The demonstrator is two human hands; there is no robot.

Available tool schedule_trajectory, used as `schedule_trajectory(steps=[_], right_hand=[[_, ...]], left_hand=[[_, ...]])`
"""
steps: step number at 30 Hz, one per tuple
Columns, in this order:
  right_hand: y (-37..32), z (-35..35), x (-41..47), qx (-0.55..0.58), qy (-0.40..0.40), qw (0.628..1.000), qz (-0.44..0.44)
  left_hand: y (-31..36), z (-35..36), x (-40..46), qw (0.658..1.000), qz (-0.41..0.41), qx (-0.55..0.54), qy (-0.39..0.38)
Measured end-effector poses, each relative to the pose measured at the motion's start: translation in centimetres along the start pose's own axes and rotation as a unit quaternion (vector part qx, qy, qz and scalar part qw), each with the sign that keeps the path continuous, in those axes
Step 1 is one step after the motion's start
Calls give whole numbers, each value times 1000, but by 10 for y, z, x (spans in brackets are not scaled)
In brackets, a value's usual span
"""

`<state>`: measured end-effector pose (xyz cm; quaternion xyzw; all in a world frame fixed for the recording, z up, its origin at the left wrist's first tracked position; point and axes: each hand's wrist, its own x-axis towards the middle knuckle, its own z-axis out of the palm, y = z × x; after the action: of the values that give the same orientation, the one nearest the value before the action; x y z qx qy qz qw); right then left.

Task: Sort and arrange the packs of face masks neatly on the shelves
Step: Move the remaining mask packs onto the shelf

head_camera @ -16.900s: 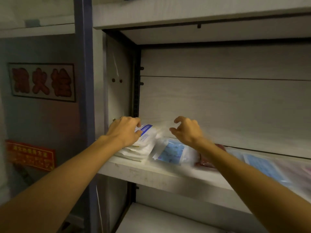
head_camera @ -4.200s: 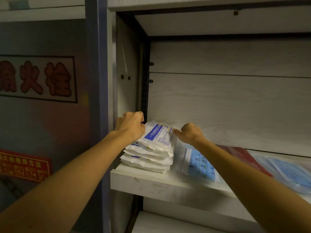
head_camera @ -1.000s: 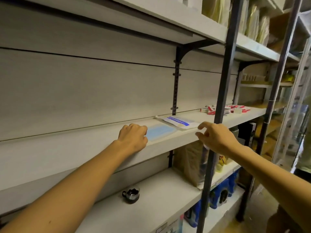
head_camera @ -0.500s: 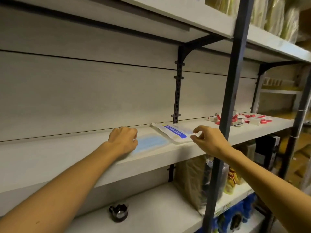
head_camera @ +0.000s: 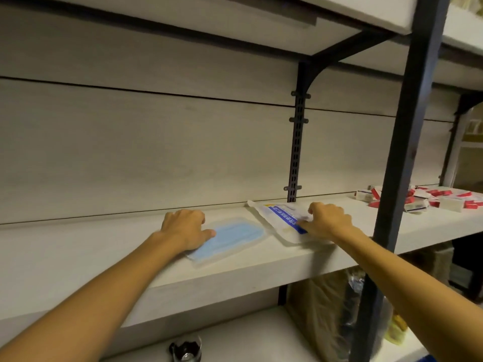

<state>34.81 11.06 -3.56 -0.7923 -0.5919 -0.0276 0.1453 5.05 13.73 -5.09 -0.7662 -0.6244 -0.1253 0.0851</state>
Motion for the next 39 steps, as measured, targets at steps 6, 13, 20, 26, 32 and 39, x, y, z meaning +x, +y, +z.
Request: schedule_trajectory(steps=[6,13,20,26,32,39], right_hand=[[5,-1,34,-5,-88,996,19],[14,4,34,65,-72,995,9],[22,22,31,237,-44,970,38],[29,31,43,293,-39,955,29],[31,31,43,342,-14,940,-9],[32,32,41,465,10,885,-27]], left_hand=[[-2,0,-6,992,-118,-45,-7],[17,1,-18,977,-198,-67,32],[32,3,-37,977,-205,-24,58],[34,4,-38,961,-240,-99,95],[34,5,-39,943,-259,-165,128],[33,4,-41,939,-245,-167,174]])
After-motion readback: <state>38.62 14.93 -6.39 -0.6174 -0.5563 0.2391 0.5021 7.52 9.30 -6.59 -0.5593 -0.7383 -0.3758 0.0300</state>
